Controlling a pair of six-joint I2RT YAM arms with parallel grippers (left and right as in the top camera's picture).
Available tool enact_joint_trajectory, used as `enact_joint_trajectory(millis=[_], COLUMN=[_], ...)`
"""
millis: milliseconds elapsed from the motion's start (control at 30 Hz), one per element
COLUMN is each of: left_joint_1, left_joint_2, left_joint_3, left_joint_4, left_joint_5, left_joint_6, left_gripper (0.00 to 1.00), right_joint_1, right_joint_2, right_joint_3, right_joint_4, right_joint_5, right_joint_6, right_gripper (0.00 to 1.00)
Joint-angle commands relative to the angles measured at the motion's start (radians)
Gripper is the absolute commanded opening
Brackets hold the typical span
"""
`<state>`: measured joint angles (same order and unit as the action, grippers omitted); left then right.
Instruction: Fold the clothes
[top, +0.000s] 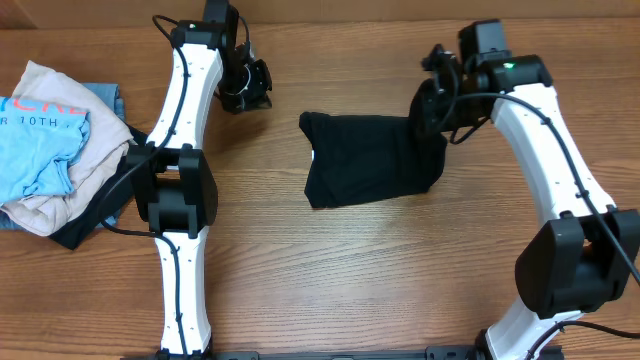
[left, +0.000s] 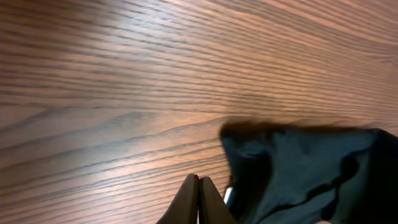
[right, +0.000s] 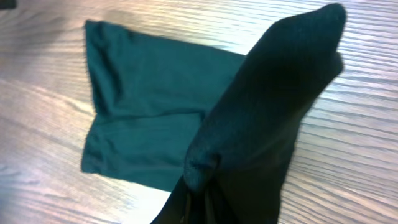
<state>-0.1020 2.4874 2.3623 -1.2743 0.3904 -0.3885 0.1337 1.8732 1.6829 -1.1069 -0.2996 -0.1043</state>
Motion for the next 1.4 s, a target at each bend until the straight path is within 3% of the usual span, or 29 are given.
enact_joint_trajectory(millis=[0,167,633,1067,1367], left_joint_1=[-0.001,-0.003,-0.002,-0.002,-0.003], left_joint_2=[-0.018,-0.017,-0.007,-0.007,-0.007], left_joint_3=[0.002,0.0,-0.106,-0.118,-0.118], left_joint_4=[-0.025,-0.034,0.021,0.044,0.03], left_joint_5=[-0.104,-0.185,-0.188,-0.188,-0.188], left_joint_6=[0.038,0.037,0.037,0.037,0.037], left_gripper=[0.04,0.04,0.04,0.04,0.04], right_joint_1=[0.045,0.101,0.216,0.288,0.317], right_joint_2=[-0.013,-0.013,-0.012,-0.01,0.016], right_joint_3=[0.034,0.034,0.03,-0.187,-0.192], right_joint_4=[0.023,0.058,0.128,0.389,0.445], right_joint_5=[-0.016,-0.016,-0.015,-0.016,-0.004], right_joint_6=[0.042,0.106,0.135,0.13,0.131], right_gripper=[0.04,0.04,0.04,0.04,0.06])
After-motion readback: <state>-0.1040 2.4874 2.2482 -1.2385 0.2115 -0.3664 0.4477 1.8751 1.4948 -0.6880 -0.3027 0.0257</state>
